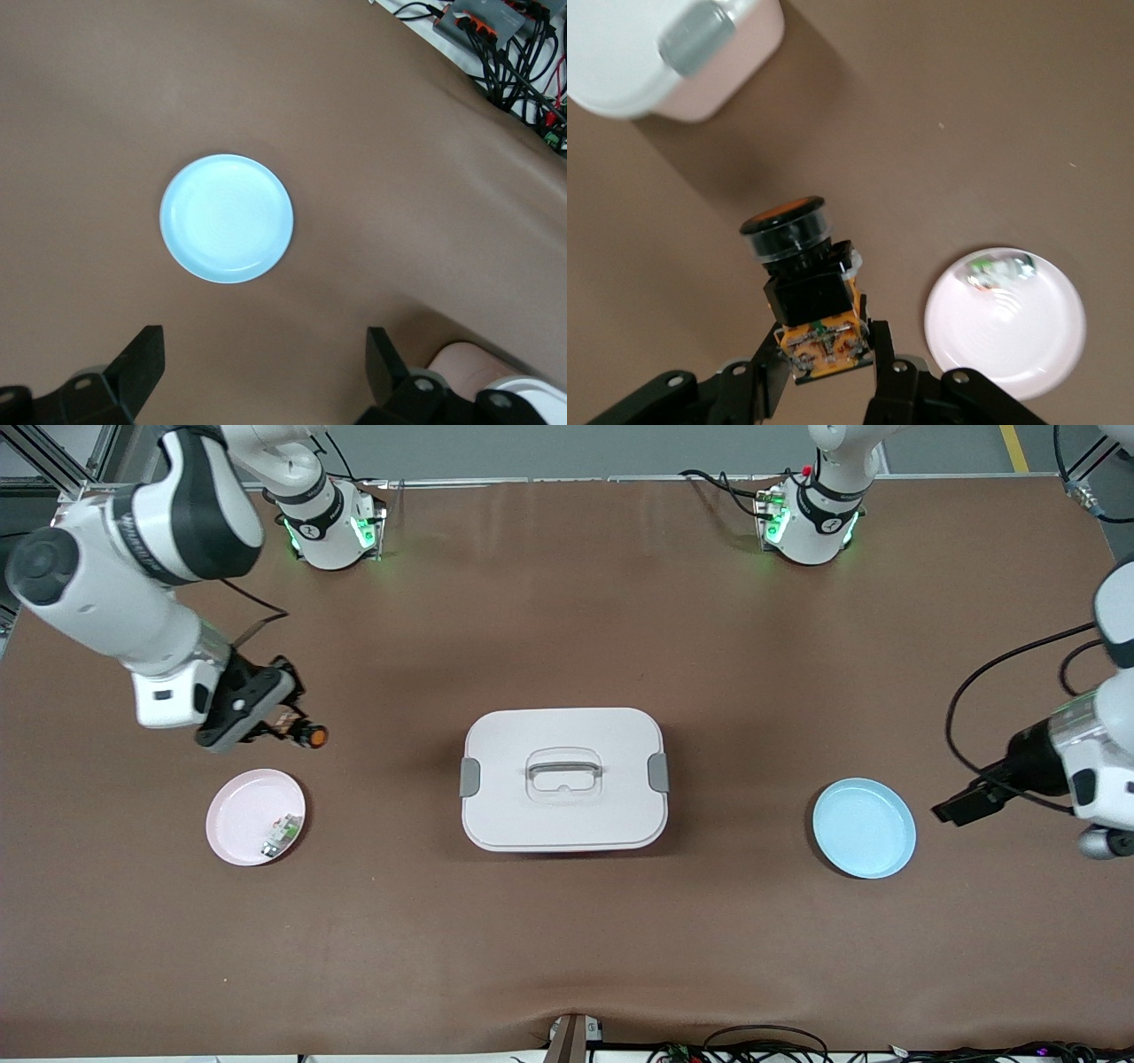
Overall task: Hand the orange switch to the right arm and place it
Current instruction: 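Carry the switch with the right gripper to the pink plate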
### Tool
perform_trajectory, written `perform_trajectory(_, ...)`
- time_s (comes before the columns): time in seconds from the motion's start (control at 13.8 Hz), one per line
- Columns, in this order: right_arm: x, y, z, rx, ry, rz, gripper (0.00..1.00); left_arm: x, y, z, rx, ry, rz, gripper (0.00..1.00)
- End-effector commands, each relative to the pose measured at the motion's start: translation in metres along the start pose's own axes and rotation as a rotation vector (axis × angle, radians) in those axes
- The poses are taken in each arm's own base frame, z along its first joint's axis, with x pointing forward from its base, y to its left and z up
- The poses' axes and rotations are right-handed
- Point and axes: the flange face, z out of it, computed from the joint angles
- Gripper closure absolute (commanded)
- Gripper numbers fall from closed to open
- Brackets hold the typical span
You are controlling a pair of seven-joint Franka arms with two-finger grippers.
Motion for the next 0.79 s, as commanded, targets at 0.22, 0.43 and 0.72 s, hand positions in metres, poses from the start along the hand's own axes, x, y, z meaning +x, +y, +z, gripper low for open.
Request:
perform_trajectory(0.22,-0.075,0.071,-0.017,-0.108,-0.084,-0.158,1.00,-0.031,-0.046,-0.078,0.112,0.022,0.195,0.00)
perform_trajectory(0.43,-0.101,0.115,-0.002,-0.129,-0.099,-0.231,1.00,-0.060,-0.055,-0.104,0.160,0.018,0.298,0.00)
perform_trajectory(0.72,-0.125,0.166,0.039,-0.105,-0.120,-0.241,1.00,-0.106,-0.053,-0.111,0.162,0.004,0.366,0.00)
